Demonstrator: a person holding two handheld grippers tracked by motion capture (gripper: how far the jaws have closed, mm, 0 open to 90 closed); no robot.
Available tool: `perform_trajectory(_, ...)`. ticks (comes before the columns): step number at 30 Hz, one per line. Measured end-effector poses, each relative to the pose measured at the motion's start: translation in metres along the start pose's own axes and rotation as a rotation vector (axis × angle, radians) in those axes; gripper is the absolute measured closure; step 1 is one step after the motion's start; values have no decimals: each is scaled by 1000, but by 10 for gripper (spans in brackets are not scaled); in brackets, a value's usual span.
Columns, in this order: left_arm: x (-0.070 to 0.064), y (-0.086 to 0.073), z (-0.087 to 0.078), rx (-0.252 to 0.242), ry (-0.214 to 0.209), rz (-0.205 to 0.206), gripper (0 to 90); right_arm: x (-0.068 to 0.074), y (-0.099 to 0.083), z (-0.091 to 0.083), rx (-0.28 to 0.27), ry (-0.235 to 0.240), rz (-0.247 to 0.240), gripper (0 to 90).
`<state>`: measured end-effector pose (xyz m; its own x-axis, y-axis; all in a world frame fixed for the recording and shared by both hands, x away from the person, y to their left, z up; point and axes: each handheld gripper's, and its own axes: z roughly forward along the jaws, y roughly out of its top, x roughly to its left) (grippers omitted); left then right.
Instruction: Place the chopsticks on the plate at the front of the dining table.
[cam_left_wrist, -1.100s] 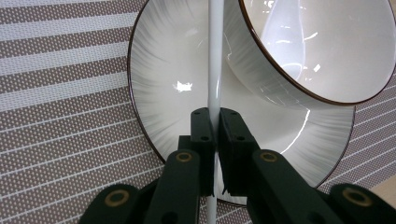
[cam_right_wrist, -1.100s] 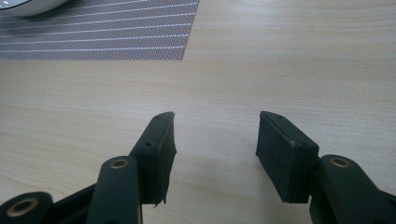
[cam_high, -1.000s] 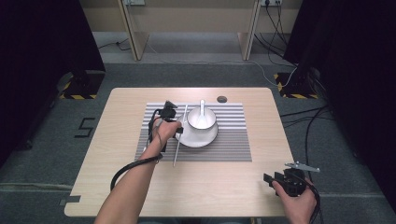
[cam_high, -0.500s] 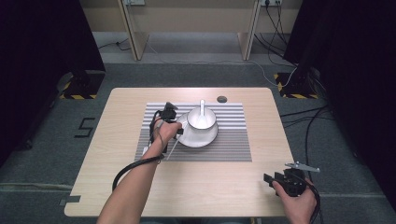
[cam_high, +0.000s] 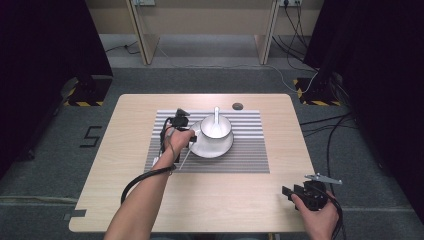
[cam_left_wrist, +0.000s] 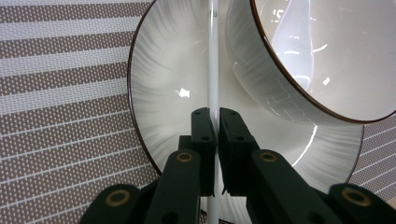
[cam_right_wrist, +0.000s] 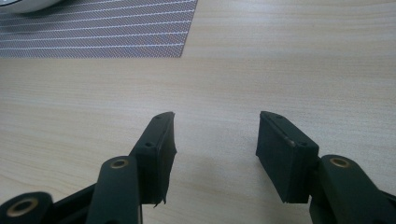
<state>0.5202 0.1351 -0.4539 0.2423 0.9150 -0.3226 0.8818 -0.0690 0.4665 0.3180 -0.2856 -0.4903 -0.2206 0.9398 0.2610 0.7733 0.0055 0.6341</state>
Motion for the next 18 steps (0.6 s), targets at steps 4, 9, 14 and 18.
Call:
perform_trajectory(4,0,-1,-1,-11,-4,-5,851,0,0,0,1,0,0,470)
perform_trajectory(9,2,0,-1,-25,6,-14,851,0,0,0,1,0,-1,470)
perform_trajectory(14,2,1,1,-41,11,-21,851,-1,0,1,5,-1,-3,469)
perform_trajectory(18,2,2,3,-39,28,-25,851,-1,0,1,3,0,-2,469)
